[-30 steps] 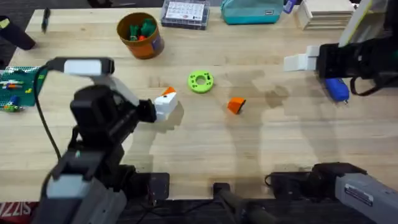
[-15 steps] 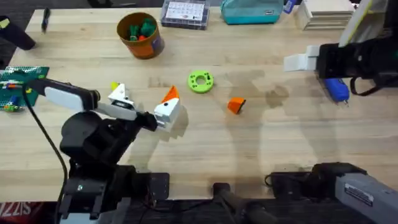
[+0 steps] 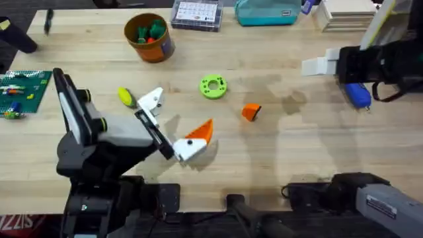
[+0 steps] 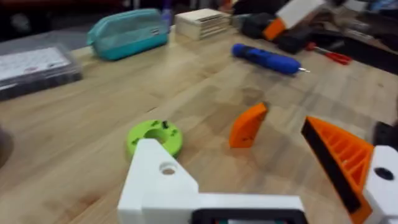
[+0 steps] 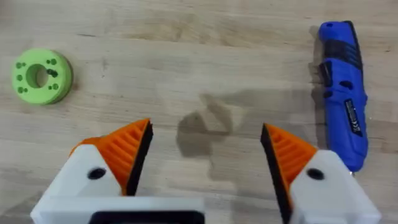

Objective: Pick up the gripper from the table and insert it into the empty holder that is missing its gripper. Then pick up a screw, insert it into the mounting hole, and use the screwdriver to tighten it. Finally, clean up the table by picking up the vegetable and placing it into the bucket.

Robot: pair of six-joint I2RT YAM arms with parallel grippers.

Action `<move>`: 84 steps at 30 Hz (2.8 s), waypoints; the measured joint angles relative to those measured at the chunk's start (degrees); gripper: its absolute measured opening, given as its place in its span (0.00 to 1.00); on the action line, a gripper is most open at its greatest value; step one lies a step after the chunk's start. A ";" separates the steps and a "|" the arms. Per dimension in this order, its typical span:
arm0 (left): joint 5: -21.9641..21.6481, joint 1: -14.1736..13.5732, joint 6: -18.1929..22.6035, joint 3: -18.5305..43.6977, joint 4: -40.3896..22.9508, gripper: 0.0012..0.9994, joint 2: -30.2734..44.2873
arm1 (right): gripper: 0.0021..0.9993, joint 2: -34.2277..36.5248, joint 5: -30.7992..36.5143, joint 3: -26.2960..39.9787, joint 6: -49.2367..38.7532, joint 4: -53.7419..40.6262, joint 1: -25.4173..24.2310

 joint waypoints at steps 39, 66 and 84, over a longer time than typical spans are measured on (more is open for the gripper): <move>10.62 0.00 7.29 -1.49 1.64 0.99 -0.54 | 0.99 0.00 -0.60 0.00 -0.08 -0.08 0.00; 10.62 0.00 7.31 -1.49 1.64 1.00 -0.52 | 0.99 22.09 -7.64 8.70 -19.10 -8.87 28.88; 10.62 0.00 7.33 -1.49 1.64 1.00 -0.54 | 0.92 28.24 -2.63 8.70 -20.25 -8.79 32.11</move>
